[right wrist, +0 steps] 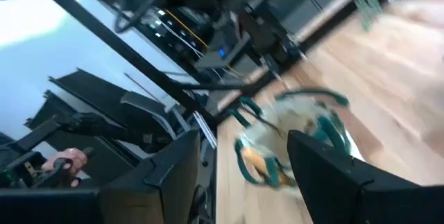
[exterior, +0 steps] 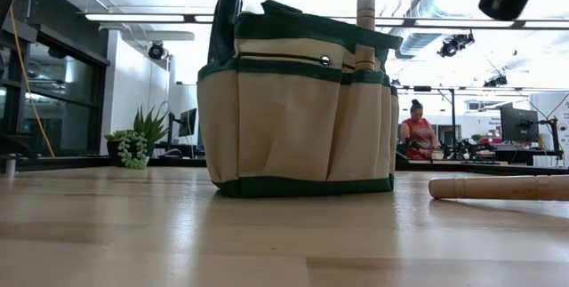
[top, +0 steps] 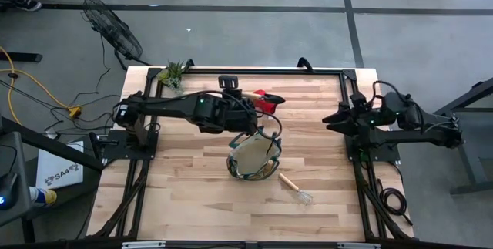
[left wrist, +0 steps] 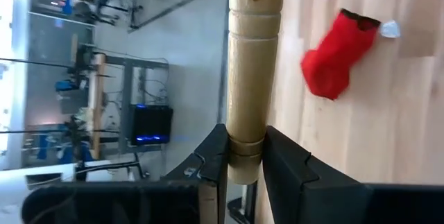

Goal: Pick & Place Garden tools in Gardening bag
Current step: Put the brown trowel into the white gardening bag

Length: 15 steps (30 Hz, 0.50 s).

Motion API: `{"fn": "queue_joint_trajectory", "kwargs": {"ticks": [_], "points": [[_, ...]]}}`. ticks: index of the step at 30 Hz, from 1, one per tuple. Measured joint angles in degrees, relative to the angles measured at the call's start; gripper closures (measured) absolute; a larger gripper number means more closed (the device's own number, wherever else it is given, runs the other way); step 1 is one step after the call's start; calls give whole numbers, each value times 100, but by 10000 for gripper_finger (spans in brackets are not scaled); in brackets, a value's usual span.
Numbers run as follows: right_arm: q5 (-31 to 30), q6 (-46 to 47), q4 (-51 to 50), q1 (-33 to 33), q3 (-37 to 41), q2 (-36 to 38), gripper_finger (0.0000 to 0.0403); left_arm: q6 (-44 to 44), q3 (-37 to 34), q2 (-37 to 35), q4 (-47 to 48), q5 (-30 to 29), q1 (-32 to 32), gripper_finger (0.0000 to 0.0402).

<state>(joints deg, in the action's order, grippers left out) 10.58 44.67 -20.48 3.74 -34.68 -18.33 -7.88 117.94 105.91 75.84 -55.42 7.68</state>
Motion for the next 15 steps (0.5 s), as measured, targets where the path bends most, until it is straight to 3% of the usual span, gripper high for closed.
{"fn": "queue_joint_trajectory", "kwargs": {"ticks": [9, 15], "points": [[-324, -914, 1435, 1, -4, -99, 192, -404, 16, 0, 110, -200, 35, 344], [-556, -1589, 1367, 1, -466, -745, 192, -908, 14, 0, 80, -198, 24, 344]]}}
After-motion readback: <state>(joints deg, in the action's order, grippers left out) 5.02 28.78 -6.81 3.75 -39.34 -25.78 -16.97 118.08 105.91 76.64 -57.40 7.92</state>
